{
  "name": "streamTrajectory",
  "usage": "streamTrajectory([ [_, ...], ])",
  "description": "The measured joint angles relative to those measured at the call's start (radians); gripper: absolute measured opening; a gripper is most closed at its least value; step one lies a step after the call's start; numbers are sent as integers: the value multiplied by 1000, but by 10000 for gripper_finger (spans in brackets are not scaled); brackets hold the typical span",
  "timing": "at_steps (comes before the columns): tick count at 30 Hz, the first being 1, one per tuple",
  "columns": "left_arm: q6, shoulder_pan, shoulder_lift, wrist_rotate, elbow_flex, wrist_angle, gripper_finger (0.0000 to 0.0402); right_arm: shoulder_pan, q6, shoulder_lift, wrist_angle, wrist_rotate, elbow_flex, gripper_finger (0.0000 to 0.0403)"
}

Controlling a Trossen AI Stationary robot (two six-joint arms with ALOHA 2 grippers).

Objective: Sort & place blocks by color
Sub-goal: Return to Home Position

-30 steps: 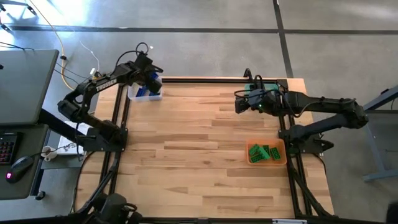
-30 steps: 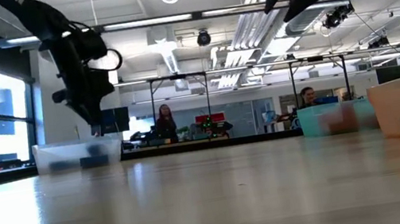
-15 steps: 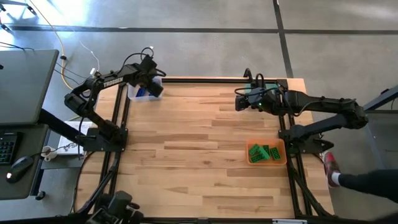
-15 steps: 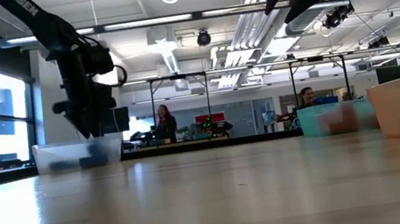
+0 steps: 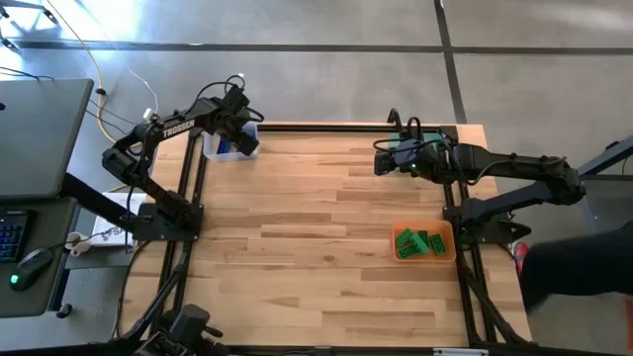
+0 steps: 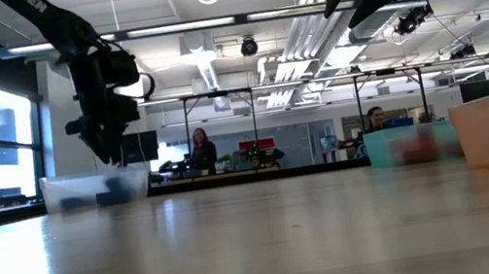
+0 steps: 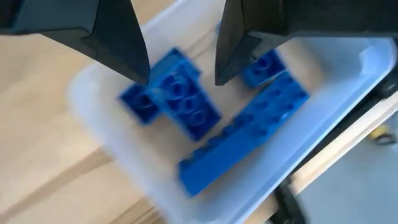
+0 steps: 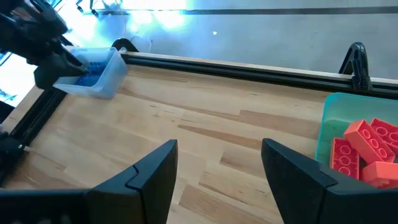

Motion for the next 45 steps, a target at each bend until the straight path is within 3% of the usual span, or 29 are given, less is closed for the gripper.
streamTrajectory([
  [9,-21,-111,-156,263,12,31,168,0,17,3,-14,20,-7,220],
  [22,83,-332,-431,631,10,106,168,0,56,3,-14,27,-7,220],
  [25,54,-372,-500,699,-47,196,168,-1,56,3,-14,29,-7,220],
  [30,-73,-417,-646,704,-257,423,168,-22,56,3,-15,28,-7,220],
  [37,-197,-435,-872,687,-499,563,168,-60,58,3,-14,25,-7,220],
  [45,-302,-434,-1188,523,-660,574,168,-100,-48,3,108,27,-8,220],
])
